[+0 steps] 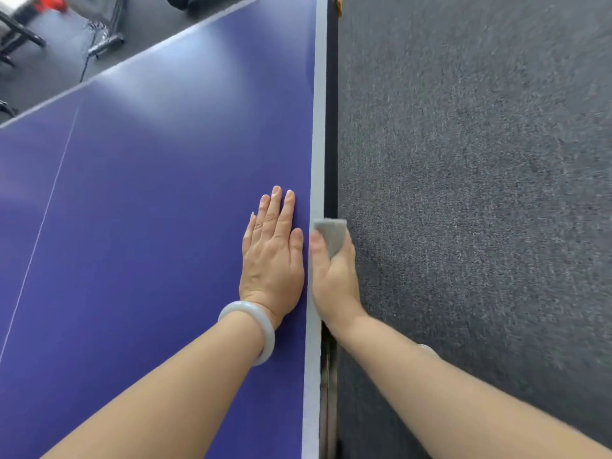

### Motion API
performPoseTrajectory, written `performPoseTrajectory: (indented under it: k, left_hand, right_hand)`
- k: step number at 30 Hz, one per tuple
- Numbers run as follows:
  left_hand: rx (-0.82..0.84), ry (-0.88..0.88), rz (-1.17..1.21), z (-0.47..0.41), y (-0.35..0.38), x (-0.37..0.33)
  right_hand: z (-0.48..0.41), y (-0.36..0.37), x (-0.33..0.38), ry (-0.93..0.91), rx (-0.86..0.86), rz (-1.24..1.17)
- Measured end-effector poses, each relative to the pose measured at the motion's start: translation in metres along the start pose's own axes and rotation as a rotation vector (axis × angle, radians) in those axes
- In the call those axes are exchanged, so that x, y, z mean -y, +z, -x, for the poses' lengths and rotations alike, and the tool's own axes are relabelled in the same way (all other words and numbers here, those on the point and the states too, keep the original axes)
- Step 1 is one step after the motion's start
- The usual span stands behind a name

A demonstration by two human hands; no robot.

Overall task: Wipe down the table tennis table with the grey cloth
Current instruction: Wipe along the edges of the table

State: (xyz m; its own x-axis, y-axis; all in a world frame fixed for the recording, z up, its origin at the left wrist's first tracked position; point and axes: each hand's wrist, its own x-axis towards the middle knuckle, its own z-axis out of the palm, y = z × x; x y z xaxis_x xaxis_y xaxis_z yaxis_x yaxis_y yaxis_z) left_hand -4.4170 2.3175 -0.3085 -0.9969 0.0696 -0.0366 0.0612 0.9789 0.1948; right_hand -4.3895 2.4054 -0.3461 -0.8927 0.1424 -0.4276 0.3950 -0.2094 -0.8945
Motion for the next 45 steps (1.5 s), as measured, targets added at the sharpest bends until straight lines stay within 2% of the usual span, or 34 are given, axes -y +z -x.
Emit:
performPoseTrajectory:
  k: [2, 4, 9, 11, 22, 26, 33, 36, 39, 42, 45]
  left_hand:
    - [-0.012, 0.006, 0.003, -0.001, 0.0, 0.0]
    - [-0.017, 0.004, 0.005, 0.0, 0.0, 0.0]
    - [-0.009, 0.002, 0.006, 0.001, -0.001, -0.001]
    - [-0.011, 0.006, 0.013, 0.001, -0.001, 0.0]
    - [-0.109, -0.001, 0.085, 0.008, -0.002, -0.006]
    - [-0.147, -0.068, 0.301, 0.054, -0.008, -0.008]
    - [0.069, 0.018, 0.016, 0.224, -0.011, 0.018]
    - [0.05, -0.01, -0.023, 0.229, -0.004, 0.017]
    - [0.047, -0.004, -0.041, 0.228, 0.0, 0.018]
    - [0.039, 0.005, -0.038, 0.229, 0.001, 0.021]
    - [0.026, 0.005, -0.028, 0.229, 0.002, 0.02]
  right_hand:
    - [-0.03, 0.002, 0.01, 0.007, -0.004, -0.018]
    - [-0.023, 0.002, 0.006, 0.005, 0.007, -0.019]
    - [0.081, -0.008, -0.033, 0.036, 0.043, -0.023]
    - [0.095, -0.009, -0.041, 0.053, 0.057, -0.011]
    - [0.088, -0.014, -0.041, 0.037, 0.135, 0.104]
    - [0.088, -0.015, -0.038, 0.042, 0.155, 0.124]
    - [0.09, -0.018, -0.029, 0.077, 0.17, 0.117]
    - [0.095, -0.013, -0.029, 0.074, 0.12, 0.092]
    - [0.139, -0.012, -0.049, -0.01, 0.045, 0.069]
    - [0.205, -0.018, -0.078, -0.067, 0.072, -0.011]
    - [0.209, -0.021, -0.08, -0.063, 0.108, -0.039]
